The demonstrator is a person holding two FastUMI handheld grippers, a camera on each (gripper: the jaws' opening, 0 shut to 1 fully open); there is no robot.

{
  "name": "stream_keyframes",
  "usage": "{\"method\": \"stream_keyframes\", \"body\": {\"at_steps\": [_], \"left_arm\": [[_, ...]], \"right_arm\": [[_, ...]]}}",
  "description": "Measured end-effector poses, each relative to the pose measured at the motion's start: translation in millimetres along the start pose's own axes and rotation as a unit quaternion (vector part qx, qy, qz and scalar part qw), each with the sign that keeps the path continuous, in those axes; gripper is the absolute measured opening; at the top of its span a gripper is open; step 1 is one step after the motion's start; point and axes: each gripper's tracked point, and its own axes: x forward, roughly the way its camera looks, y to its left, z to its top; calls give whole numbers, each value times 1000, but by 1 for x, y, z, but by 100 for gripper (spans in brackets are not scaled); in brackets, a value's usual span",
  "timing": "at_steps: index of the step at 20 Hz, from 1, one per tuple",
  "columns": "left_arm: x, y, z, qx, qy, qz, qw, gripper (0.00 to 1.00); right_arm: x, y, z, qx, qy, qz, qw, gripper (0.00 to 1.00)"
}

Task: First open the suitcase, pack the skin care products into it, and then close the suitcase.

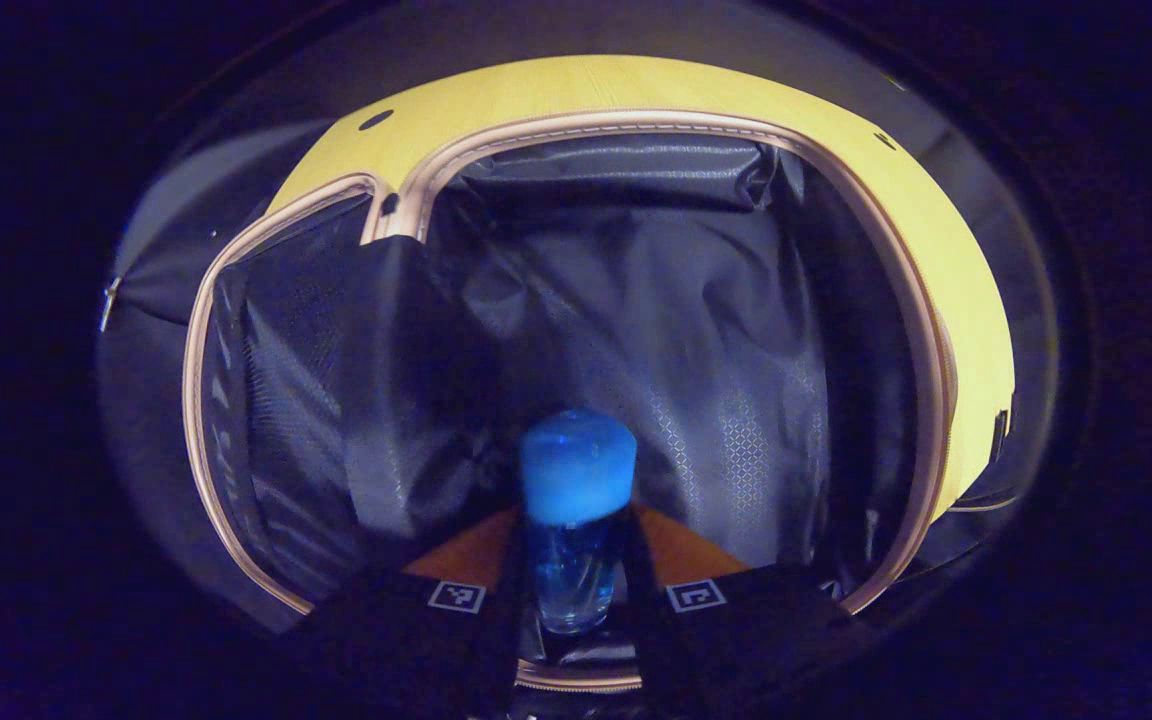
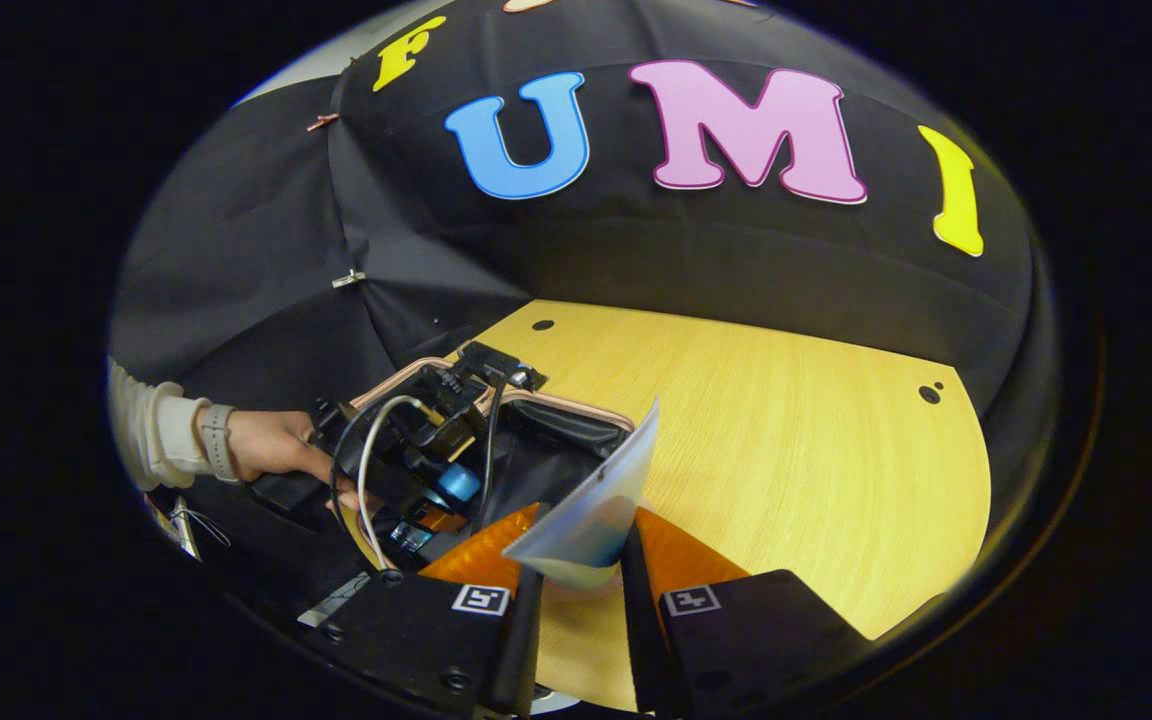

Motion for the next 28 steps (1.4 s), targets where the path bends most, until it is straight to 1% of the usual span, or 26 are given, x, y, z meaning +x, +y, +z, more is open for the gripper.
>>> {"method": "stream_keyframes", "body": {"at_steps": [1, 3, 4, 5, 6, 7, 8, 9, 11, 13, 15, 17, 18, 19, 20, 21, 22, 23, 24, 26, 27, 28], "left_arm": [[-11, -1, 2, -8, -22, -10, 1000, 55], [-40, 2, 10, -22, -78, -25, 996, 60], [-54, 8, 19, -23, -123, -27, 992, 65], [-70, 17, 24, -18, -159, -26, 987, 76], [-87, 30, 25, -15, -187, -18, 982, 79], [-99, 43, 26, -16, -211, -14, 977, 78], [-106, 49, 19, -19, -220, -22, 975, 78], [-114, 57, 11, -30, -228, -27, 973, 77], [-119, 79, -6, -61, -234, -35, 970, 77], [-118, 104, -24, -100, -232, -23, 967, 77], [-119, 128, -43, -136, -224, -14, 965, 78], [-116, 146, -61, -163, -214, -1, 963, 78], [-113, 155, -70, -172, -209, 7, 963, 78], [-112, 163, -78, -177, -204, 11, 963, 78], [-114, 169, -86, -183, -202, 15, 962, 79], [-113, 176, -91, -190, -198, 15, 961, 79], [-110, 182, -96, -198, -194, 16, 961, 79], [-109, 190, -98, -209, -190, 20, 959, 79], [-110, 197, -99, -221, -190, 21, 956, 79], [-113, 213, -94, -243, -199, 16, 949, 79], [-115, 221, -91, -251, -204, 16, 946, 78], [-116, 230, -91, -256, -207, 18, 944, 78]], "right_arm": [[3, 4, -1, -3, 7, 2, 1000, 41], [14, 15, -7, -5, 27, 10, 1000, 41], [20, 22, -11, -4, 41, 18, 999, 41], [26, 29, -18, -3, 60, 25, 998, 41], [34, 38, -23, 0, 76, 34, 997, 41], [44, 48, -29, 6, 92, 46, 995, 41], [52, 58, -34, 15, 108, 56, 992, 41], [64, 68, -43, 23, 133, 67, 989, 41], [79, 78, -70, 36, 203, 69, 976, 41], [95, 89, -97, 47, 261, 72, 962, 41], [110, 103, -117, 81, 302, 80, 947, 41], [122, 110, -134, 118, 337, 71, 931, 41], [126, 108, -143, 124, 353, 56, 926, 48], [128, 103, -151, 122, 365, 38, 922, 41], [133, 104, -154, 123, 368, 35, 921, 42], [137, 110, -154, 130, 365, 40, 921, 42], [135, 113, -151, 138, 366, 39, 919, 37], [134, 114, -150, 142, 367, 33, 919, 46], [134, 115, -149, 149, 365, 29, 919, 46], [135, 130, -138, 171, 351, 43, 919, 67], [135, 136, -133, 173, 343, 44, 922, 77], [131, 134, -128, 160, 335, 38, 928, 87]]}}
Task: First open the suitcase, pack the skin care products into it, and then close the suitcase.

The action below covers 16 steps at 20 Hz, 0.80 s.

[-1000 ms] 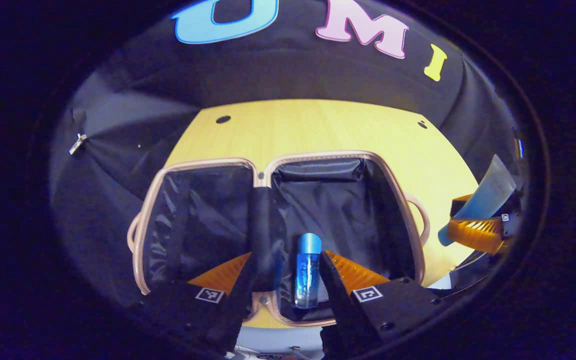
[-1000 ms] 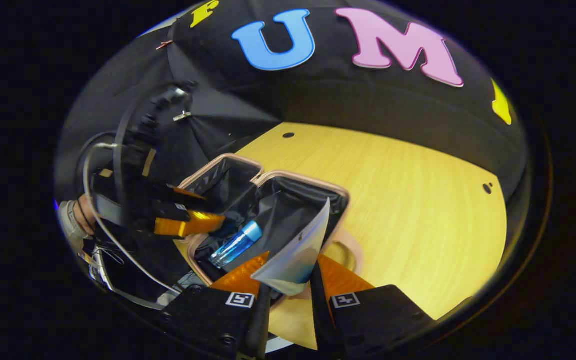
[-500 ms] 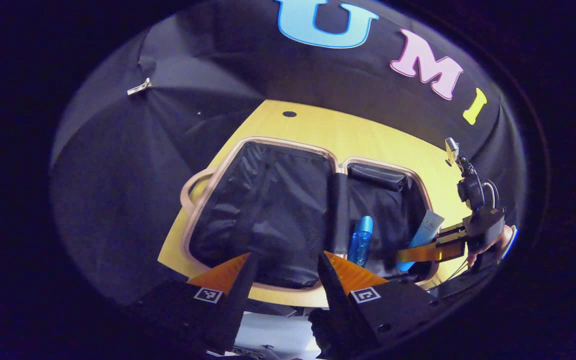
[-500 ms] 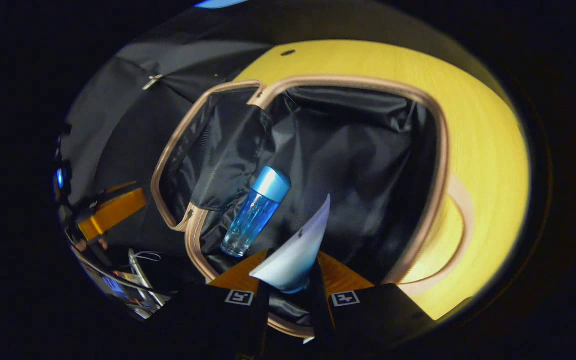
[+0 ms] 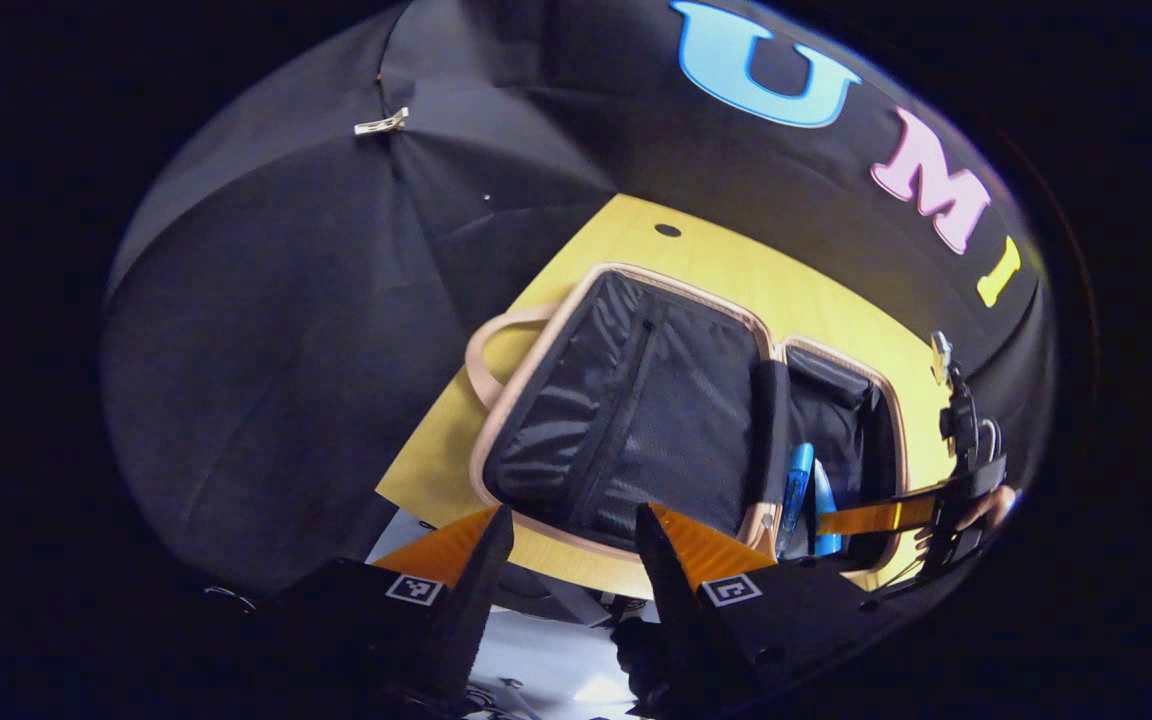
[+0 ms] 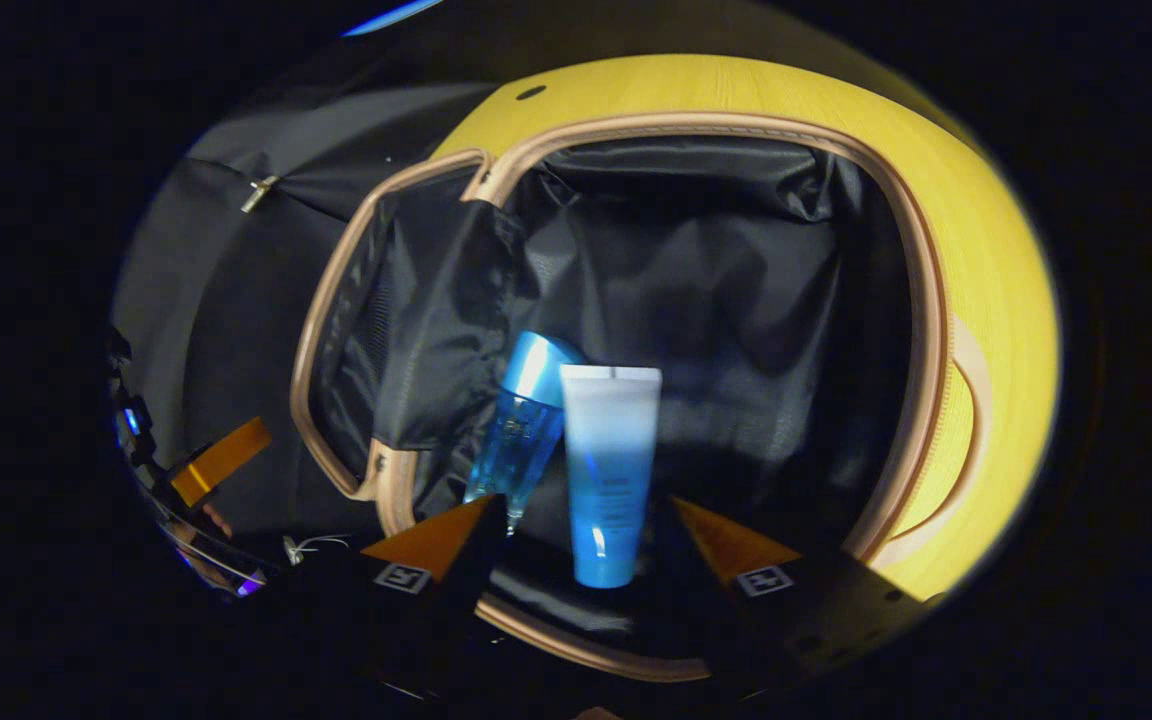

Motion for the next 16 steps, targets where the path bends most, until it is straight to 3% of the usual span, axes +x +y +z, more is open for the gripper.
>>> {"method": "stream_keyframes", "body": {"at_steps": [1, 4, 9, 14, 16], "left_arm": [[3, 9, 8, -2, -6, 3, 1000, 79], [23, 41, 35, -11, -15, 18, 1000, 79], [62, 83, 82, -45, -6, 50, 998, 79], [111, 97, 103, -16, 42, 85, 995, 79], [130, 97, 105, -4, 61, 95, 994, 83]], "right_arm": [[-9, 2, 4, -17, -17, -2, 1000, 98], [-43, 24, 20, -69, -90, 28, 993, 98], [-123, 44, 25, -140, -163, 56, 975, 97], [-169, 56, 35, -85, -199, 91, 972, 97], [-176, 44, 39, -84, -212, 74, 971, 97]]}}
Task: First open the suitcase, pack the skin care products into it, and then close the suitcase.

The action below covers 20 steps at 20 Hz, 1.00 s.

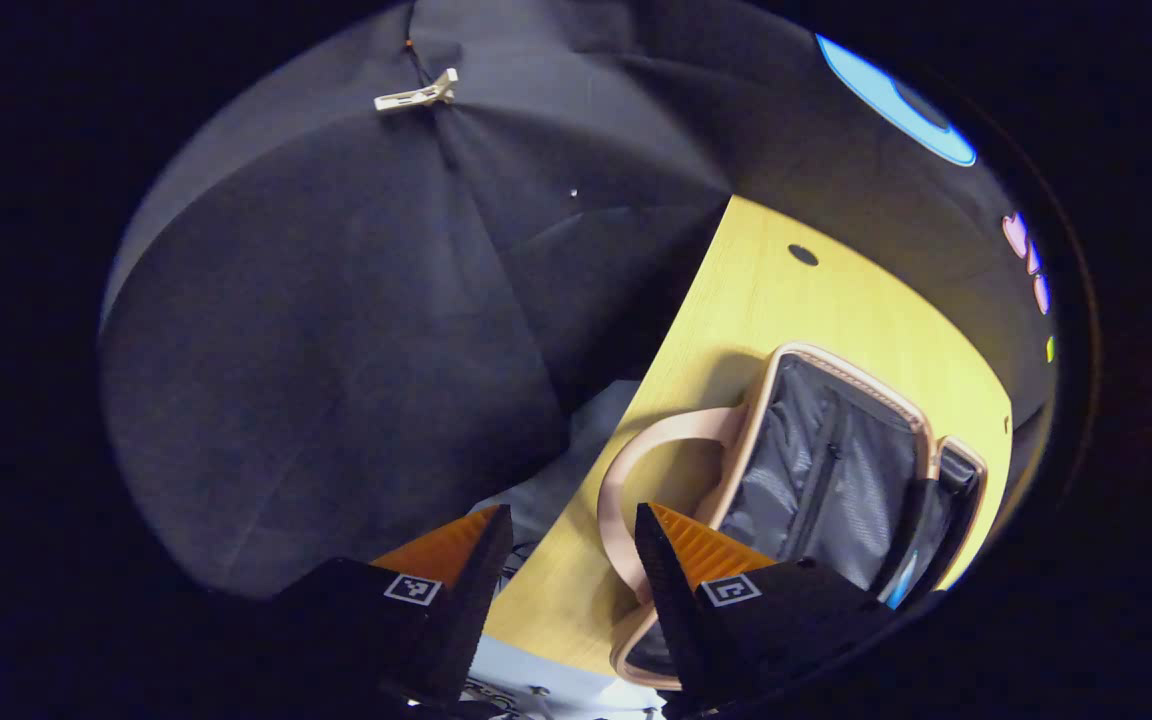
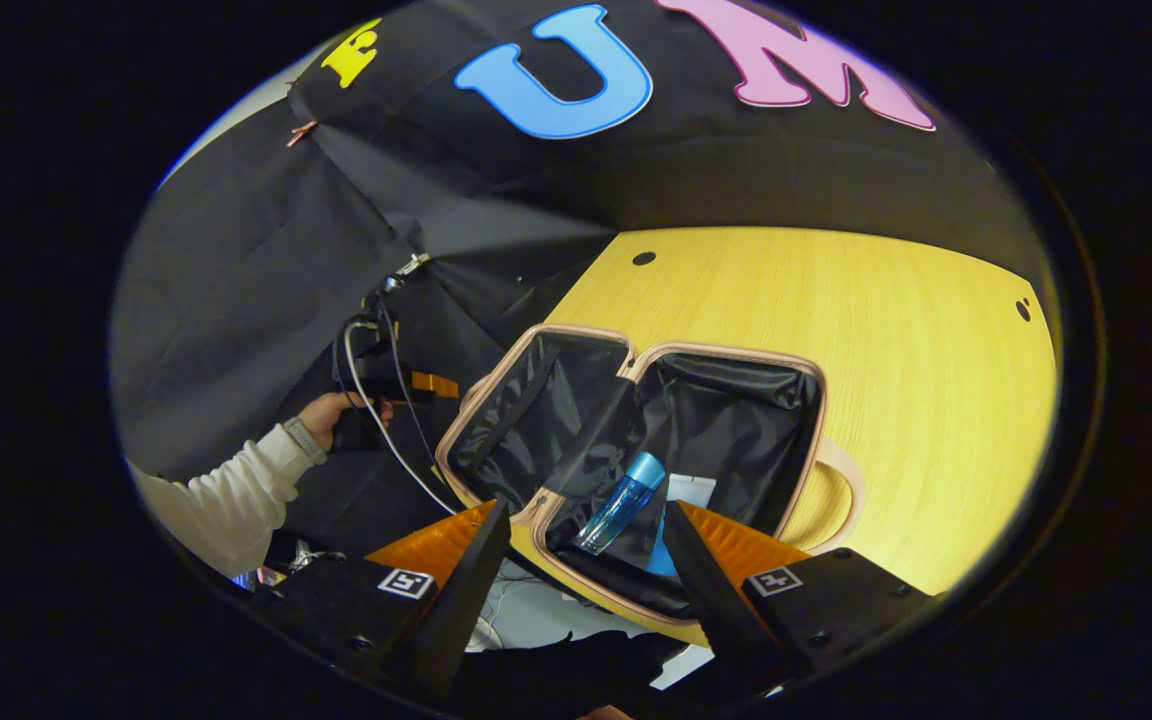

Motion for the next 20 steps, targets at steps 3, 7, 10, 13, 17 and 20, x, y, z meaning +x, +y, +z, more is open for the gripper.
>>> {"method": "stream_keyframes", "body": {"at_steps": [3, 7, 10, 13, 17, 20], "left_arm": [[25, -1, 1, 19, 27, 18, 999, 78], [52, -1, -4, 40, 54, 41, 997, 77], [61, -17, -9, 44, 70, 3, 997, 59], [68, -17, -10, 53, 76, 2, 996, 20], [61, -18, 0, 63, 57, -3, 996, 11], [38, -21, 9, 71, 35, -17, 997, 9]], "right_arm": [[-5, -15, -2, 1, 1, -22, 1000, 98], [-12, -33, -2, 18, -4, -40, 999, 97], [-14, -44, -3, 26, -6, -51, 998, 97], [-14, -47, -1, 34, -7, -51, 998, 98], [-13, -48, 0, 32, -7, -48, 998, 97], [-13, -48, 0, 28, -8, -46, 999, 97]]}}
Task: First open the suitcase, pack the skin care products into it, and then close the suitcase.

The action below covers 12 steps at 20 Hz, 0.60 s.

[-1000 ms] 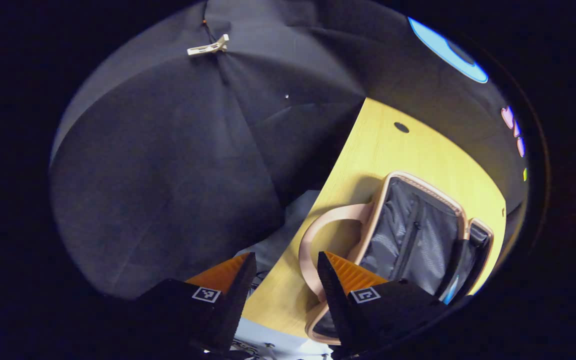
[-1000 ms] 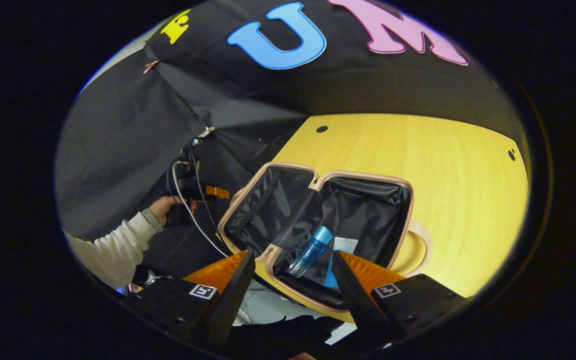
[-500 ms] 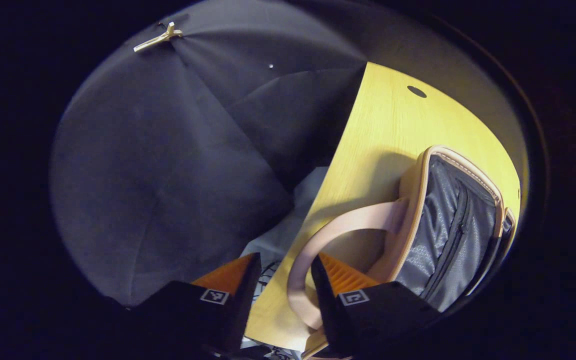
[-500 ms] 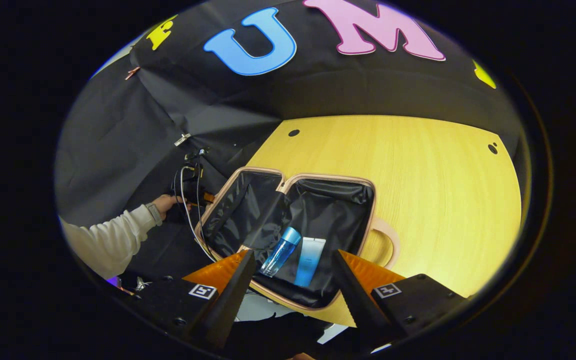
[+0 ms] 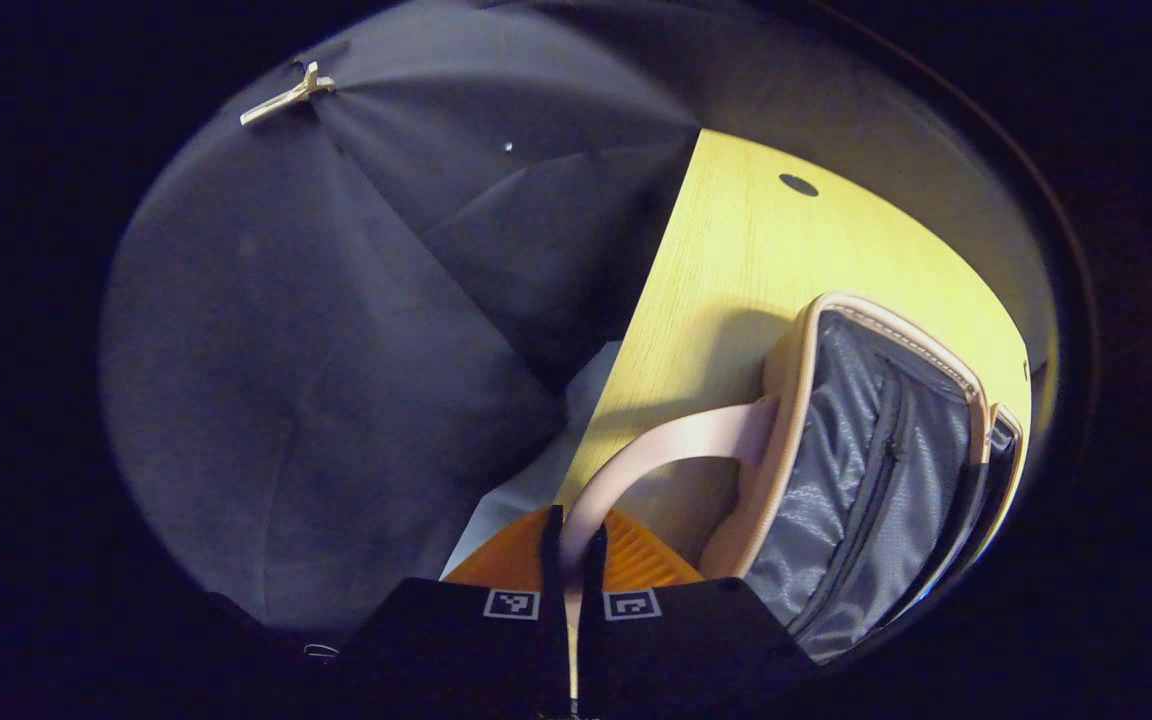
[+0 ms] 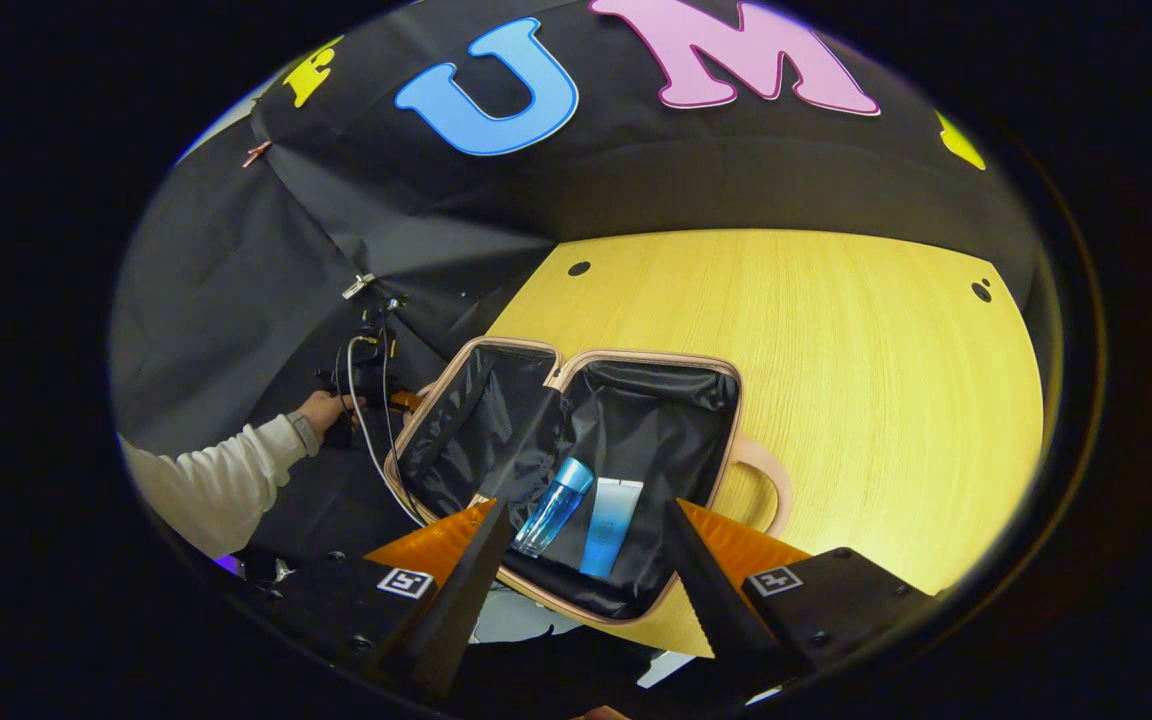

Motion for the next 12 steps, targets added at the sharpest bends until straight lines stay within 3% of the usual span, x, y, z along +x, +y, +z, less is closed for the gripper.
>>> {"method": "stream_keyframes", "body": {"at_steps": [5, 7, 12], "left_arm": [[-58, -14, 30, 6, -55, -35, 998, 7], [-101, -29, 45, 23, -82, -49, 995, 11], [-208, -95, 67, 47, -149, -108, 982, 6]], "right_arm": [[-3, -1, 2, -4, 0, 10, 1000, 97], [-5, -1, 6, -3, -5, 20, 1000, 97], [-20, -11, 16, -10, -34, 37, 999, 97]]}}
